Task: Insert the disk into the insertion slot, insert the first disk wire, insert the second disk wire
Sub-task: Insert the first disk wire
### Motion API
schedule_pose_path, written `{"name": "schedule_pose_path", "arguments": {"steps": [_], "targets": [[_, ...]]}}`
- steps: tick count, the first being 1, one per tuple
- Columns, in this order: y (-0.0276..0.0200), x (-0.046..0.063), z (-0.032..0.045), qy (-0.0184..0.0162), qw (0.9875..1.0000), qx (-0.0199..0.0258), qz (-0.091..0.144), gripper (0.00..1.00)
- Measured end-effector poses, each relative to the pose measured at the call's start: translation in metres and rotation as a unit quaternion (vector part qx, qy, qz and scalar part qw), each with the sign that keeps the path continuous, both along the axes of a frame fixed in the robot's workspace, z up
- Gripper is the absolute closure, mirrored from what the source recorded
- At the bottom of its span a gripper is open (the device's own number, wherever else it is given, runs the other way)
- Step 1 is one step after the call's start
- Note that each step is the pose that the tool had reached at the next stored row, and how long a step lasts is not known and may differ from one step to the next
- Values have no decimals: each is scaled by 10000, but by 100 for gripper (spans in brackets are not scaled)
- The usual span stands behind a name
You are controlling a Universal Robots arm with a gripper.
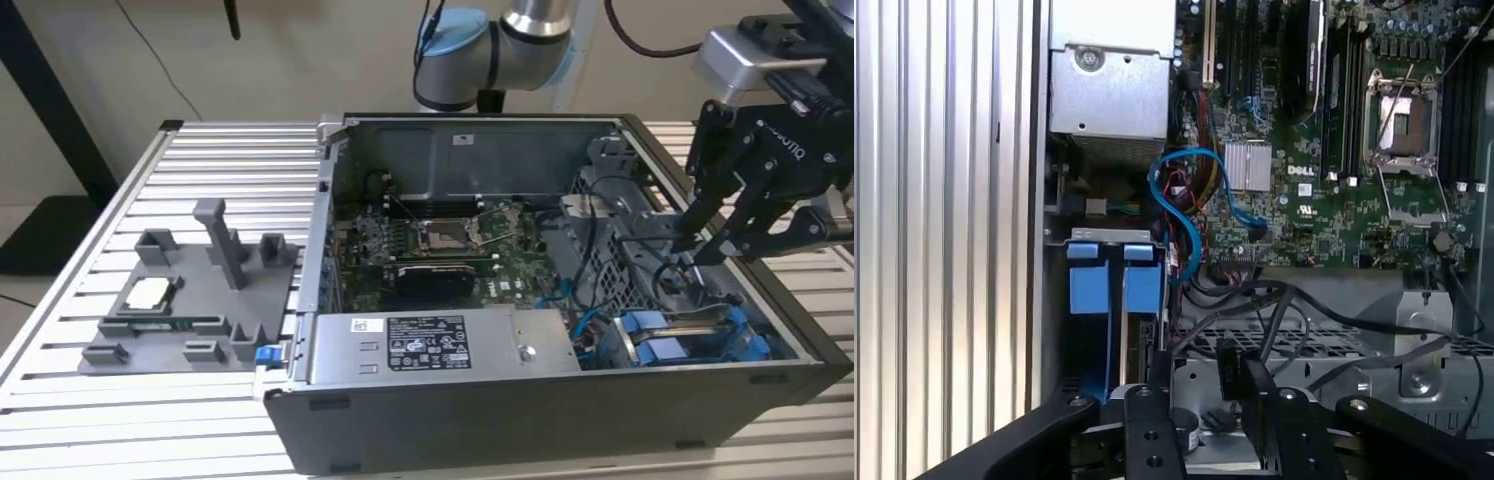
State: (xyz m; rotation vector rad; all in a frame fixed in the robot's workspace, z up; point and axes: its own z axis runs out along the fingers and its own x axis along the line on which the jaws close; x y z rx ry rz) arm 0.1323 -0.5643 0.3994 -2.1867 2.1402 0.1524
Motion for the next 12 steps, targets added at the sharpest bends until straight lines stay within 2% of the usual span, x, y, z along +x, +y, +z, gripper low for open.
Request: {"name": "schedule_pose_path", "arguments": {"steps": [3,6,12], "targets": [[14,-66,-31,-36,10000,31,7,59],[22,-88,-56,-70,9999,84,29,59],[26,-87,-65,-142,9994,271,143,59]]}}
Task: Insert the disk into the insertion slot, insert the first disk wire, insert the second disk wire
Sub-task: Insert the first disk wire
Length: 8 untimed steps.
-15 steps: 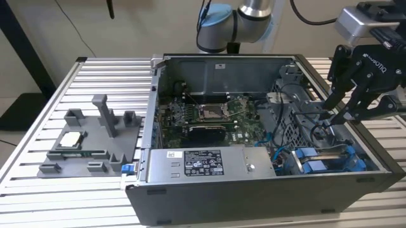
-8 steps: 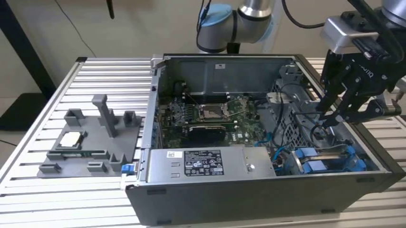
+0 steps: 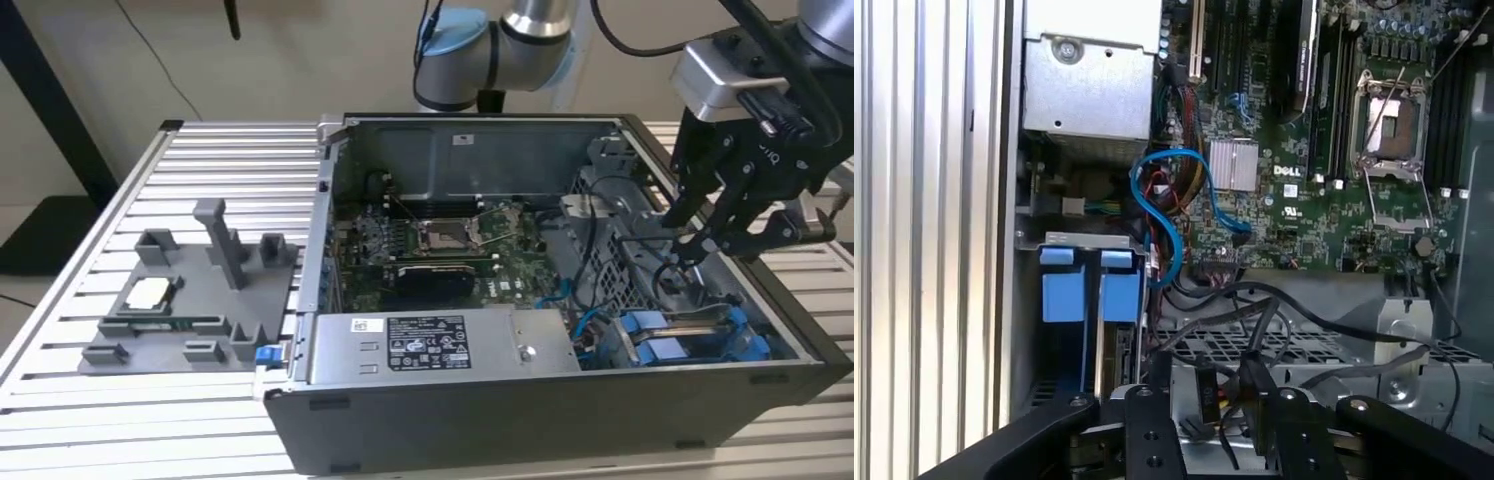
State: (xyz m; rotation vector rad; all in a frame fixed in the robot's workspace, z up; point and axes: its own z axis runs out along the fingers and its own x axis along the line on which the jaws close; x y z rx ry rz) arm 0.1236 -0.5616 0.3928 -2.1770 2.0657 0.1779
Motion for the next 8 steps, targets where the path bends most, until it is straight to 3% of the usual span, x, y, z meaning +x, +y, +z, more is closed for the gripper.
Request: {"name": "schedule_pose_path", "arguments": {"steps": [4,8], "targets": [[0,14,-4,-51,9999,92,54,59],[0,22,-20,-104,9998,111,98,59]]}}
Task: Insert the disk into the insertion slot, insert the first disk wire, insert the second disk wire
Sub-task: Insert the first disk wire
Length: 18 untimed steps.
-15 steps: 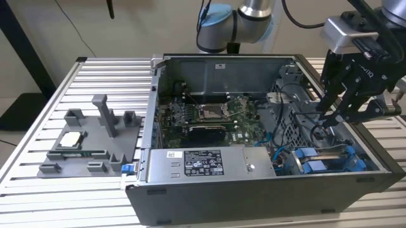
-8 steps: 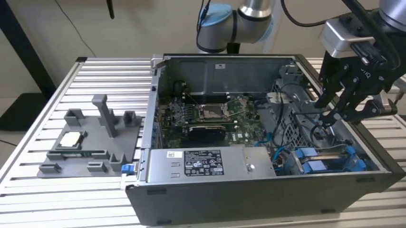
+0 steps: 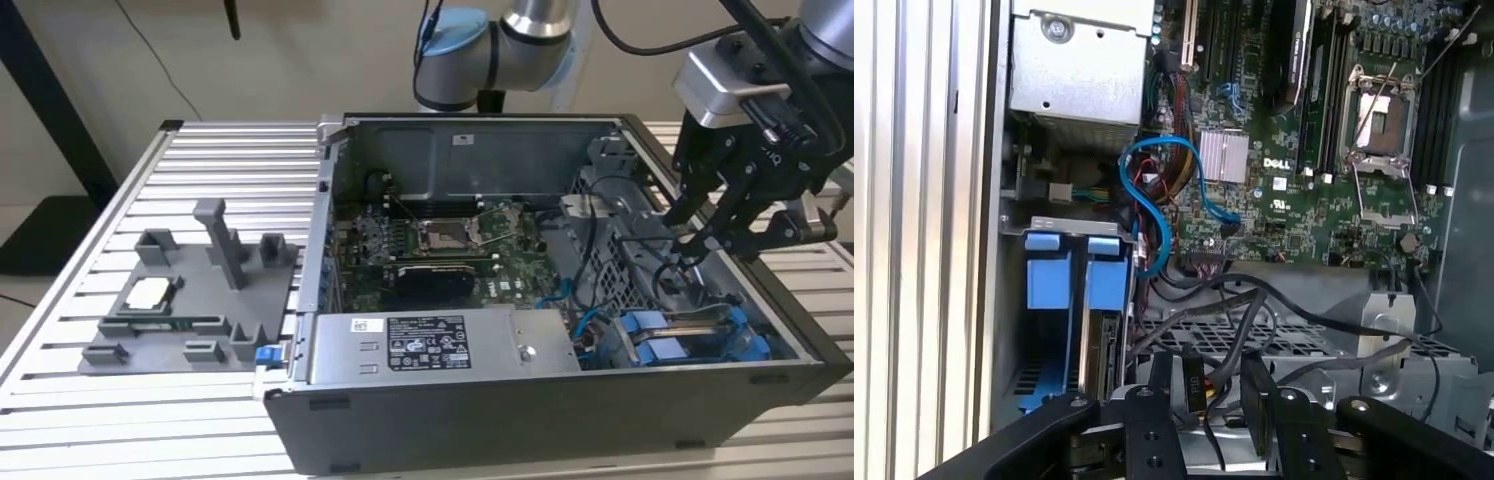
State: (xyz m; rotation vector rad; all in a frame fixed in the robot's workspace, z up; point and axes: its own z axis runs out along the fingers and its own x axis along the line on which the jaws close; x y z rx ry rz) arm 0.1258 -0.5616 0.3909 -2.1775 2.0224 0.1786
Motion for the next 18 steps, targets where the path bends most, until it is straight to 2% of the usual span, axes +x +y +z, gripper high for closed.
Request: {"name": "schedule_pose_path", "arguments": {"steps": [3,6,7,8,9,13,16,18], "targets": [[0,1,-13,-25,10000,1,5,59],[-1,0,-11,-26,10000,9,5,61],[-1,0,-8,-26,10000,14,5,68],[-2,0,-7,-26,10000,18,5,68],[-2,0,-7,-26,10000,21,4,75],[-4,0,-6,-26,10000,27,5,75],[-7,0,-6,-26,10000,27,5,81],[-8,0,-10,-26,10000,1,5,81]]}}
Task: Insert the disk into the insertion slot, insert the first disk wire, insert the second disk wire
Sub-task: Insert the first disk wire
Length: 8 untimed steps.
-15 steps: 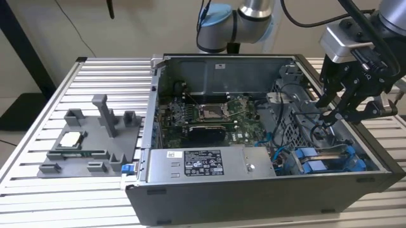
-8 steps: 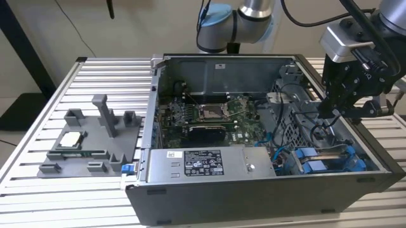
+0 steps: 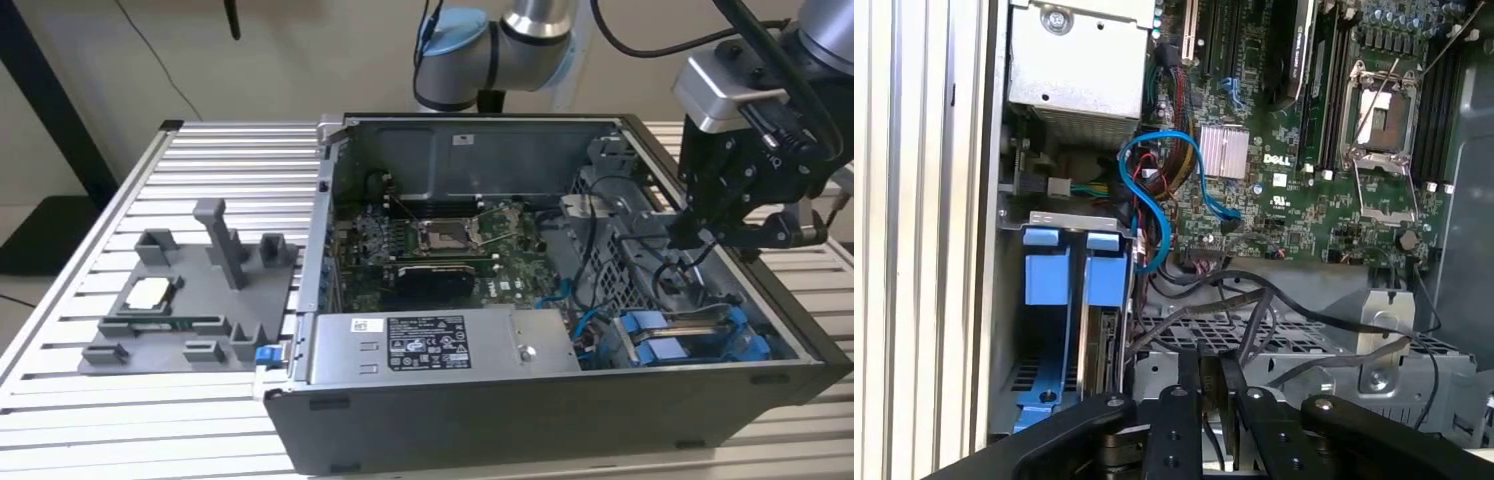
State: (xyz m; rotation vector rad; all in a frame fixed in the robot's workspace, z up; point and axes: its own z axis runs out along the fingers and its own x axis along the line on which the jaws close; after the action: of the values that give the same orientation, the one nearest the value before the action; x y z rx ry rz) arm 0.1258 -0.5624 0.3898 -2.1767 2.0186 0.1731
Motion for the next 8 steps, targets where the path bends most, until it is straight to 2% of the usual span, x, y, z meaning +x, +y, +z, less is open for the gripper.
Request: {"name": "schedule_pose_path", "arguments": {"steps": [4,8], "targets": [[-5,0,-9,0,9999,-121,-1,81],[-17,6,-26,0,9998,-221,-3,81]]}}
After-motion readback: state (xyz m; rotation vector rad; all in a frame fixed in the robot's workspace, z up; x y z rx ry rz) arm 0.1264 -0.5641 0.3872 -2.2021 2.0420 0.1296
